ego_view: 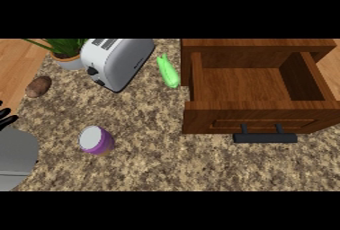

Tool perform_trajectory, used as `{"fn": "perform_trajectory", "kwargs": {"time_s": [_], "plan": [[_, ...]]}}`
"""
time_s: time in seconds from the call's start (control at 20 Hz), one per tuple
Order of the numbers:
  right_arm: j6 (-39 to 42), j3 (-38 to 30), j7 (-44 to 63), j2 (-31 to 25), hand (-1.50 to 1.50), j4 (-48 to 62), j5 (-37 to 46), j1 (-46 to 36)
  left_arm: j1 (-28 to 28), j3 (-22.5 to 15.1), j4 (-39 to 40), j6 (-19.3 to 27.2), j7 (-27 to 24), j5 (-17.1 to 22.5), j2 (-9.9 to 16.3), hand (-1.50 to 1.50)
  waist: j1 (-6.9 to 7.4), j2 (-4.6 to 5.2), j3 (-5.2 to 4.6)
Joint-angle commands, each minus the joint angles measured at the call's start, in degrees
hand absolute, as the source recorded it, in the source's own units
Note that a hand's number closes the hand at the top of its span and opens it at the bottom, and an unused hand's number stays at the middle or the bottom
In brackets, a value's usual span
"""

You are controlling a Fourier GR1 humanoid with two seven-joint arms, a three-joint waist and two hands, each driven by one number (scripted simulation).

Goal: Pick up the can, place it into the drawer and close the drawer

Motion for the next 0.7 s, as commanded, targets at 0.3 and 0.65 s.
{"fn": "perform_trajectory", "kwargs": {"time_s": [0.3, 0.65], "plan": [[7.55, -5.59, -3.08, -0.41, -1.5, -1.0, -5.76, 5.72, -3.17, -0.4, 8.66, 2.16, 8.95, 12.76, 3.56, -1.5, -0.56, 0.06, 0.01], [10.26, -13.25, -0.49, -4.03, -1.5, -0.8, -12.16, 5.27, -1.39, -2.48, 4.04, 6.38, 14.6, 20.12, 3.97, -1.5, -0.27, -0.01, 0.01]]}}
